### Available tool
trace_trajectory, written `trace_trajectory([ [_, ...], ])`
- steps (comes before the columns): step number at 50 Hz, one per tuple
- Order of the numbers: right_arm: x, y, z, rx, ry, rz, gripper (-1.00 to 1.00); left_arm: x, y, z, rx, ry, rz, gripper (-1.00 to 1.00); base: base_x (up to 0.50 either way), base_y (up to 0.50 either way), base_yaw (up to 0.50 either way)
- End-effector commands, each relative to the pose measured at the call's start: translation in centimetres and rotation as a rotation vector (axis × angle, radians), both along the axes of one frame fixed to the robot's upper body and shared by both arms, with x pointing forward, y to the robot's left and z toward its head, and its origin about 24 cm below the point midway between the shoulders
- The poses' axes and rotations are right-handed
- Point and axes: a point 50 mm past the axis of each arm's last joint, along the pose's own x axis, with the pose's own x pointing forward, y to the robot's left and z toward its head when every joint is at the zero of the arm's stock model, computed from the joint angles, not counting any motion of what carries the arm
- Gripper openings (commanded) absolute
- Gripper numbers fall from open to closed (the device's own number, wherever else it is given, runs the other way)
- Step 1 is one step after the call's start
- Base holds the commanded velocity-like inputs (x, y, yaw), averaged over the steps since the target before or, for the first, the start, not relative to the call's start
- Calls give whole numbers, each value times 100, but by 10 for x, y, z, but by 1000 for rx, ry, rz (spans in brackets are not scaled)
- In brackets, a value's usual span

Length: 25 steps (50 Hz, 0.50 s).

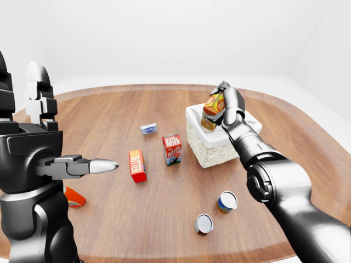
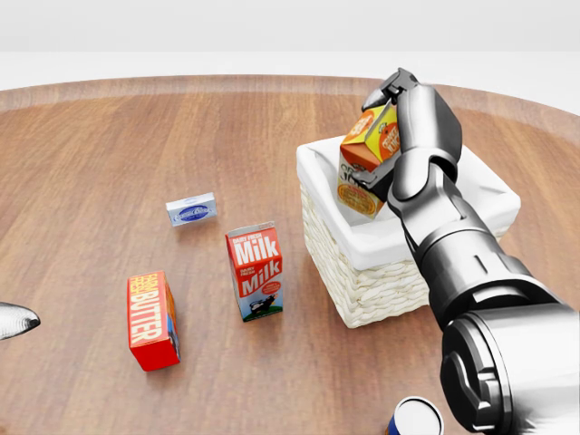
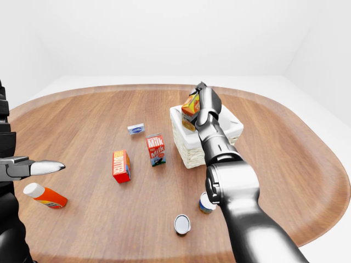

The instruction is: Pick up the orange juice, and put it in the basket.

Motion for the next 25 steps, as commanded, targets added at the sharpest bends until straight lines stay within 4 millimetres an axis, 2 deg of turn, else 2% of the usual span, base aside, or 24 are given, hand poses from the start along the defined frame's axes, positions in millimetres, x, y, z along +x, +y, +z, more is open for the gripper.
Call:
trace_trajectory([
  [1,0,-1,3,-14,-33,-18,-100,0,0,0,-1,0,0,100,0,0,0],
  [25,-3,0,-8,-11,-34,-25,-100,-1,0,1,-2,-3,0,100,0,0,0],
])
